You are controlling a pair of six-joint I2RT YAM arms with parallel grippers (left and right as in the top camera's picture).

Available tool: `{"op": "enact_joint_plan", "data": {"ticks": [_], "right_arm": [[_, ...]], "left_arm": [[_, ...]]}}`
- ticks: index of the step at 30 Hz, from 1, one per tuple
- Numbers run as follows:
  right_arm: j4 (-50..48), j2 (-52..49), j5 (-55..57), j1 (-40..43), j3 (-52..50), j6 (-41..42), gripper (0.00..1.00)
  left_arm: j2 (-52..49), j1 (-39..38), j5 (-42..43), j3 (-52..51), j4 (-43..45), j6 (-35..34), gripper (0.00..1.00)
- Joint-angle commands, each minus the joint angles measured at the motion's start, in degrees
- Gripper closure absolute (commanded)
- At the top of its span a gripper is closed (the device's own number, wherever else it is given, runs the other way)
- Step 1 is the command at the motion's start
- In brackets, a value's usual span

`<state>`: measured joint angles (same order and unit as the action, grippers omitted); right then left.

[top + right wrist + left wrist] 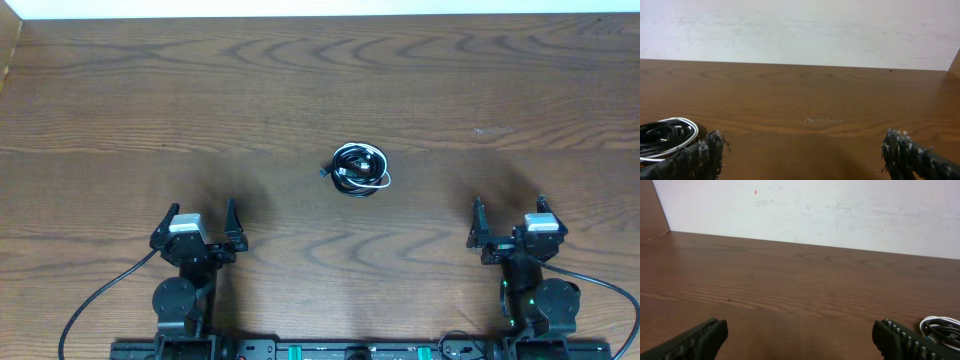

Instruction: Untangle cables

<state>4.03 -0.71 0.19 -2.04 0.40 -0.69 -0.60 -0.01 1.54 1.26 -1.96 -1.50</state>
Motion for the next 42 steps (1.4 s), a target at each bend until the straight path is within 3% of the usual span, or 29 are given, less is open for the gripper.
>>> {"op": "enact_joint_plan", "data": {"ticks": [1, 30, 34, 37, 42], "right_arm": [[0.2, 0.3, -0.4, 0.2, -0.1, -0.7, 0.01], [0.2, 0.3, -0.4, 0.2, -0.1, -0.7, 0.01], [0.2, 0.3, -0.4, 0.2, -0.1, -0.7, 0.01], [0.2, 0.3, -0.4, 0.2, -0.1, -0.7, 0.01], [0.2, 0.3, -0.4, 0.2, -0.1, -0.7, 0.01]], "left_arm": [[0.4, 0.2, -0.8, -1.0, -2.2, -0.1, 0.02], [0.4, 0.2, -0.8, -1.0, -2.2, -0.3, 0.02], [0.4, 0.0, 11.5, -1.0, -0.9, -13.2, 0.02], [0.4, 0.0, 13.3, -1.0, 2.6, -19.6, 0.02], [0.4, 0.1, 21.8, 2.7, 11.1, -20.7, 0.02]]}}
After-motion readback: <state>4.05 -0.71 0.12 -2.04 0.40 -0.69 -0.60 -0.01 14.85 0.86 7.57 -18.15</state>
